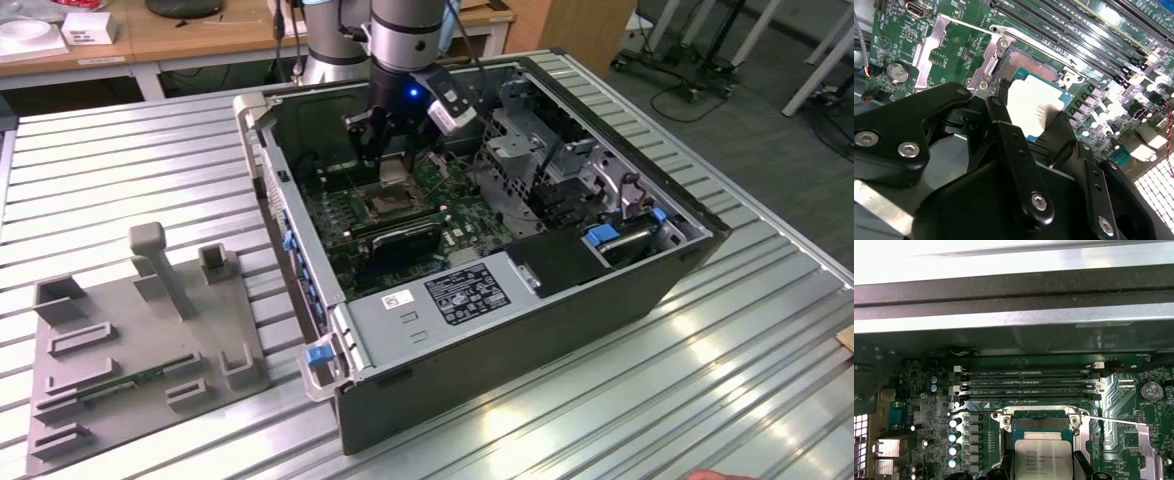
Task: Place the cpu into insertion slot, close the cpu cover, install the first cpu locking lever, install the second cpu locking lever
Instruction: 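Place the cpu into insertion slot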
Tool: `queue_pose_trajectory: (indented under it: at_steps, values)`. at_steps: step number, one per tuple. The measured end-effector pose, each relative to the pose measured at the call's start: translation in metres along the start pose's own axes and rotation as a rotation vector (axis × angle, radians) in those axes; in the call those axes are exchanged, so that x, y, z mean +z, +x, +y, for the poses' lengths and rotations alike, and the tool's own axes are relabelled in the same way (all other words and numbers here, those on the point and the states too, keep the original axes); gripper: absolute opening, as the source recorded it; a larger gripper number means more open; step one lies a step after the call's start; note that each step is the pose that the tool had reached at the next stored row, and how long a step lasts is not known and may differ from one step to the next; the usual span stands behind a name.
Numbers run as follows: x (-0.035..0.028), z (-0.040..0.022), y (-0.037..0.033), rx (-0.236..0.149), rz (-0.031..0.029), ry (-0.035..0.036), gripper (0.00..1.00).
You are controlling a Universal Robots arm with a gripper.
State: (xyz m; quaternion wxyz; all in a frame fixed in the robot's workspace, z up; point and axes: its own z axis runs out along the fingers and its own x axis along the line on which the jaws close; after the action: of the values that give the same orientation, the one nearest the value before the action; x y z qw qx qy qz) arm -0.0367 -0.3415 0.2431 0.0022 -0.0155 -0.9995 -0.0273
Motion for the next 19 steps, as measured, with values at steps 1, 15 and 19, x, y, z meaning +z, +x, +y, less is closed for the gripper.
queue_pose_trajectory:
  at_steps: [1, 15, 19]
  values:
    - [0.0012, 0.0001, 0.0001, 0.0, 0.0, 0.0001, 0.54]
    - [0.0054, 0.0002, 0.0002, 0.092, -0.0049, -0.0003, 0.54]
    - [0.0059, 0.0002, 0.0002, 0.165, -0.0089, -0.0007, 0.54]
